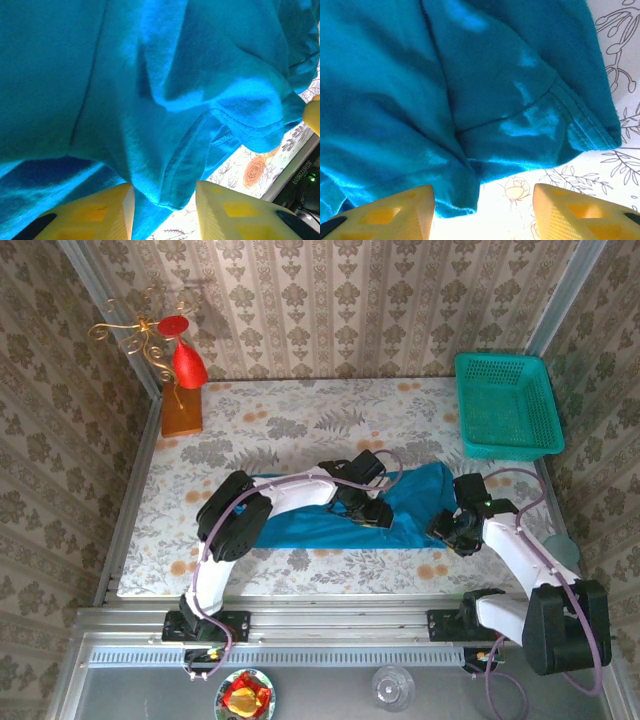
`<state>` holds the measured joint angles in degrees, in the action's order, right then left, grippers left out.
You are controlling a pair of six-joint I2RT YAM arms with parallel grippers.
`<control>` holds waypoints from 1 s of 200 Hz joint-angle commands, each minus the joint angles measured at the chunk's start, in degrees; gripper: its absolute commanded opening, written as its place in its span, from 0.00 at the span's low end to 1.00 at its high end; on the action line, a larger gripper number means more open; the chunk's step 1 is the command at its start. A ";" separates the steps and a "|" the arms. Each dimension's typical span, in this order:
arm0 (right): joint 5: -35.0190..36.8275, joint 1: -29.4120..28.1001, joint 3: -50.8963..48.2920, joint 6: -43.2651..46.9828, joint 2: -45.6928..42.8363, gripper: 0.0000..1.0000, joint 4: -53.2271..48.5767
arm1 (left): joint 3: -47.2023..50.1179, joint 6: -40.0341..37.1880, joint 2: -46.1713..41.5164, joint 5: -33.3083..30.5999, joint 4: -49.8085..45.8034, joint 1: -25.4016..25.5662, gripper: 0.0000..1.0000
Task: Fold the inside-out t-shirt
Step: Smooth out the T-shirt at the center of the table.
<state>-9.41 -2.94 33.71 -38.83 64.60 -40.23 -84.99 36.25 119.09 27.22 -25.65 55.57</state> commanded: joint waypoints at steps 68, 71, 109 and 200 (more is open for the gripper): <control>-7.78 1.89 -1.44 -2.01 -1.39 0.02 4.16 | -2.73 0.22 1.45 0.39 -2.73 0.11 0.10; -7.59 1.89 -1.39 -2.16 -2.05 0.00 3.65 | -2.49 0.27 1.05 0.26 -2.54 0.00 0.09; -7.61 1.93 -1.61 -5.02 -9.42 0.00 -0.50 | -0.07 0.75 -4.08 -0.35 -1.77 -2.33 0.00; 2.71 3.67 13.79 7.33 4.55 0.44 0.61 | 10.05 0.49 -15.72 4.60 0.25 -8.37 0.29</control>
<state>-11.03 -0.14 41.98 -38.30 63.05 -41.89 -77.41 36.67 111.53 31.83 -26.09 51.24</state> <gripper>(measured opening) 0.440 0.290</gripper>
